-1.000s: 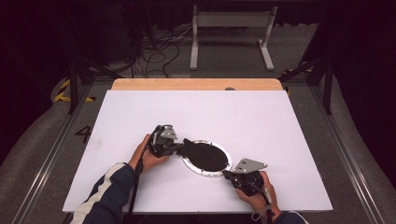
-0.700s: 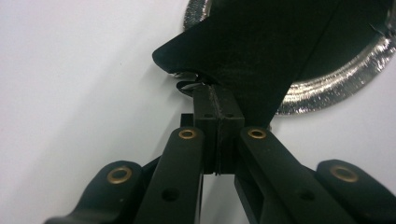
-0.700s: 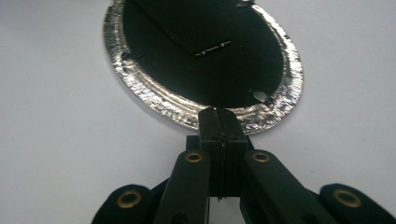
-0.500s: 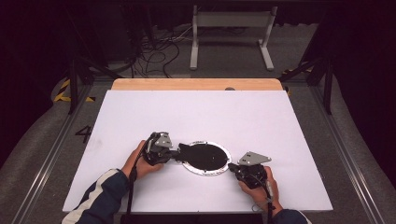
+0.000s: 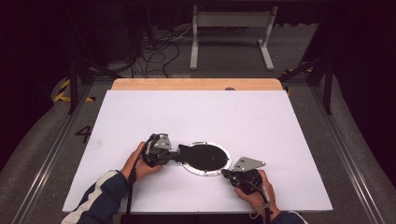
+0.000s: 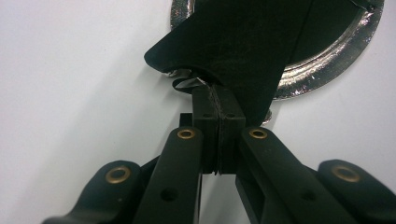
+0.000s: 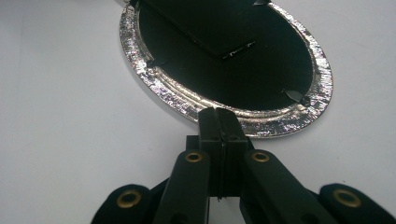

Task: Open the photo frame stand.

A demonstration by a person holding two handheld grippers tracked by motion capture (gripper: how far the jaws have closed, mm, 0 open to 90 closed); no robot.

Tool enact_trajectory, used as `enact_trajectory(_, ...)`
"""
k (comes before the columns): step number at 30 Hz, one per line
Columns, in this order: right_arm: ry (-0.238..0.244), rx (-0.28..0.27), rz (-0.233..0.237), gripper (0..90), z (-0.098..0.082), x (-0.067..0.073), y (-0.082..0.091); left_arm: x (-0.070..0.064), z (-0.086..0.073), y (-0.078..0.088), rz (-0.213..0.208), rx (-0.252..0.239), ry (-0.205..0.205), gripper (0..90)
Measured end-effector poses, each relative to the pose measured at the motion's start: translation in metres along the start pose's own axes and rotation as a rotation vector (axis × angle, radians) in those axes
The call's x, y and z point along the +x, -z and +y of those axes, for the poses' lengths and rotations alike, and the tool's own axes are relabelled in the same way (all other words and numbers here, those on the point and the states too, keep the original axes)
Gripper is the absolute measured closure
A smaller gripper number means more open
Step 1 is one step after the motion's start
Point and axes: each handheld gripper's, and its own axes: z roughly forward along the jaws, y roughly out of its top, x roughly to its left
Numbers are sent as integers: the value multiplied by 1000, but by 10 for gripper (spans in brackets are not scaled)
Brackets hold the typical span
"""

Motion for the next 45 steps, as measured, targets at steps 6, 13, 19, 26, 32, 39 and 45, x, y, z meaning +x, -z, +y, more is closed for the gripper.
enact_trajectory(6,6,0,-20,900,1,0,-1,-1,-1,0,-11,-1,5,899)
enact_trajectory(13,3,-1,-36,900,1,-3,-1,-4,-2,2,-22,3,-13,900)
enact_trajectory(19,-11,-1,-53,900,1,-6,-1,-11,-6,5,-38,4,-18,900)
enact_trajectory(26,-29,0,-80,900,5,-16,-6,-23,-10,8,-47,4,-30,900)
enact_trajectory(32,-46,4,-103,900,12,-25,-13,-33,-10,9,-53,9,-40,900)
enact_trajectory(39,-46,11,-131,900,22,-34,-23,-42,-11,9,-66,9,-47,900)
enact_trajectory(45,-47,13,-162,900,34,-41,-36,-47,-10,8,-84,1,-45,900)
